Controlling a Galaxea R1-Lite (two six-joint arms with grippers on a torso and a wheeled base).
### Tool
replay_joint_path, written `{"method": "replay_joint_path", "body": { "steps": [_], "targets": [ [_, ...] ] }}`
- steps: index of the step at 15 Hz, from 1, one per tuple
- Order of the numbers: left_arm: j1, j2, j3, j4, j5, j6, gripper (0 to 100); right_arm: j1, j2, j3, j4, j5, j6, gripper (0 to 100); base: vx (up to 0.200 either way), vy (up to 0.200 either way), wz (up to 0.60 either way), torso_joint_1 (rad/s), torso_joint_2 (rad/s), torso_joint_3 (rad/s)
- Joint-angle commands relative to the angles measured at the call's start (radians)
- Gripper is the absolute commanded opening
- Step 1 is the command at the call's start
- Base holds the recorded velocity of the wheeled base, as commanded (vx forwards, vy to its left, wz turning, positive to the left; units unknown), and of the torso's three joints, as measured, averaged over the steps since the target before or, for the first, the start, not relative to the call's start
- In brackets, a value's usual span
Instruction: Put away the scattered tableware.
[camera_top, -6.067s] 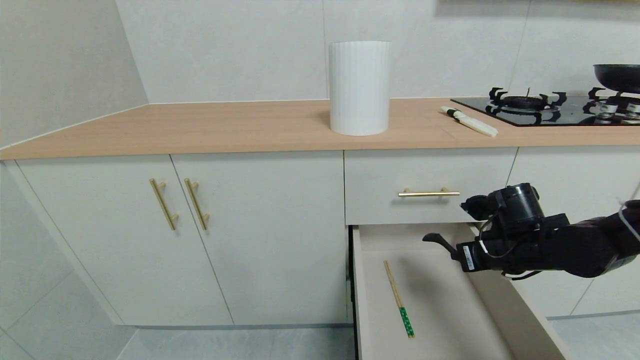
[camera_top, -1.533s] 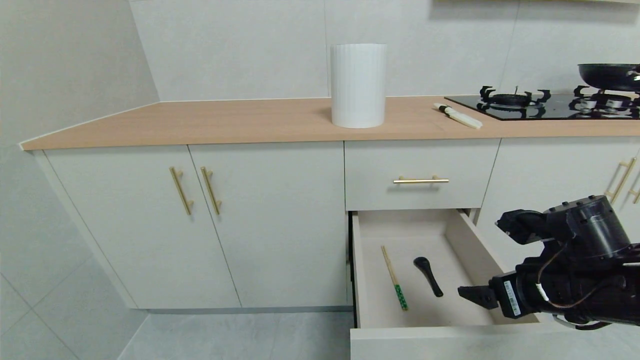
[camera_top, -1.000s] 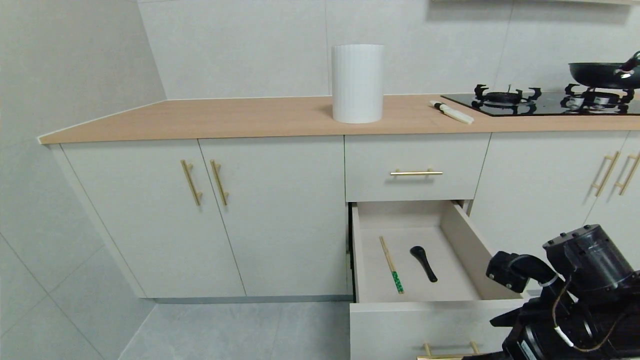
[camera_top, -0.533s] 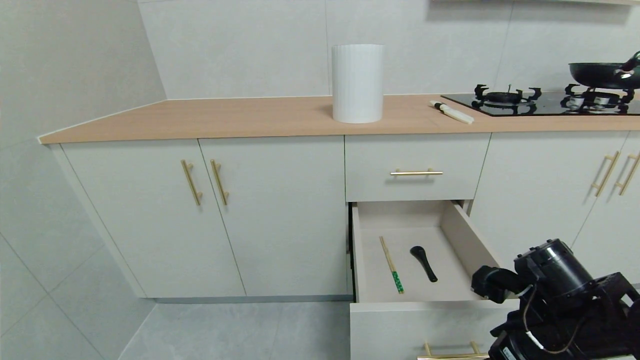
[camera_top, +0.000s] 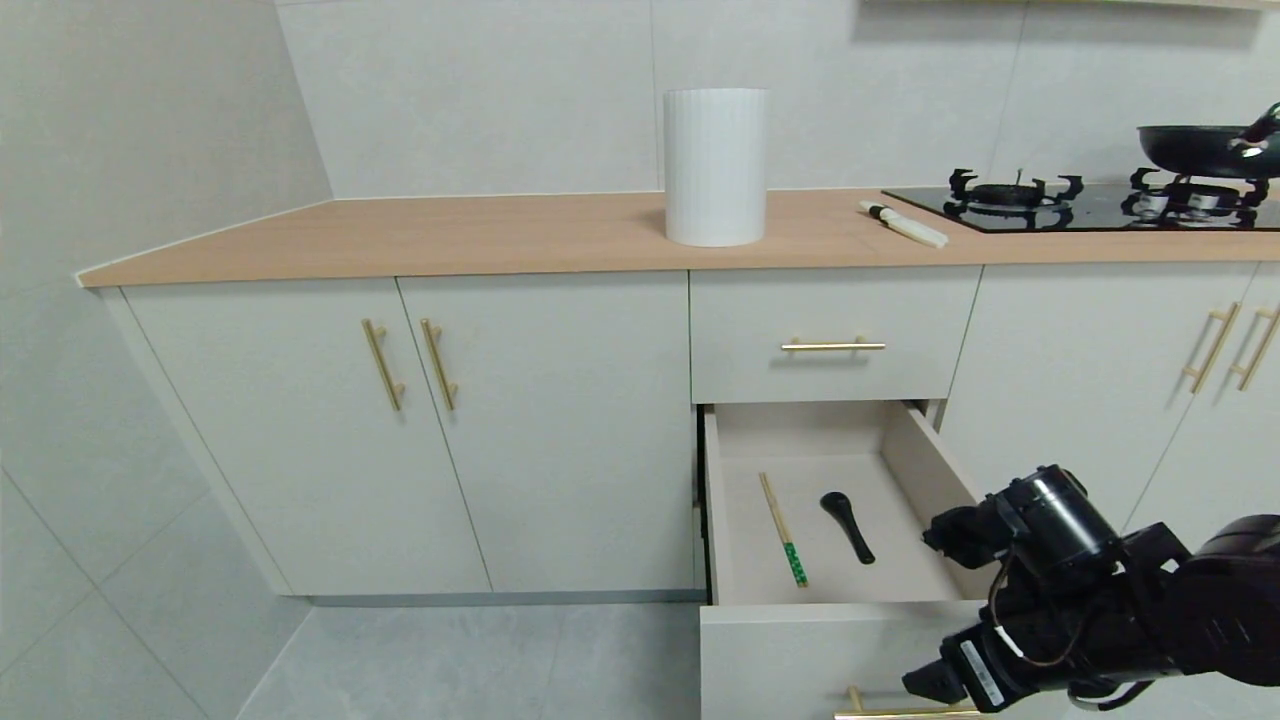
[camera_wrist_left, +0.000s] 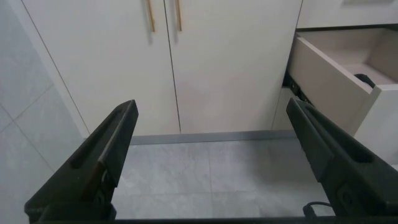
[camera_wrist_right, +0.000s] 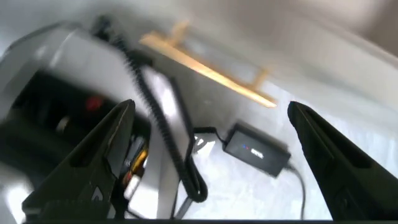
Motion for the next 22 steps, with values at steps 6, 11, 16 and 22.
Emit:
{"method": "replay_joint_path", "body": {
  "steps": [6, 11, 16, 22],
  "targets": [
    [0.000, 0.000, 0.000, 0.000, 0.000, -0.001, 100, -0.004, 0.116, -0.115, 0.000, -0.110, 0.123, 100, 0.000, 0.000, 0.00, 0.000, 0.00, 0.000],
    [0.000, 0.000, 0.000, 0.000, 0.000, 0.001, 100, -0.035, 0.183, -0.210, -0.065, -0.124, 0.128, 100, 0.000, 0.000, 0.00, 0.000, 0.00, 0.000],
    [0.000, 0.000, 0.000, 0.000, 0.000, -0.001, 100, -0.096, 0.304, -0.399, -0.065, -0.147, 0.108, 100, 0.000, 0.000, 0.00, 0.000, 0.00, 0.000],
    [0.000, 0.000, 0.000, 0.000, 0.001, 0.001, 100, -0.134, 0.461, -0.597, -0.109, -0.147, 0.108, 100, 0.000, 0.000, 0.00, 0.000, 0.00, 0.000]
  ]
}}
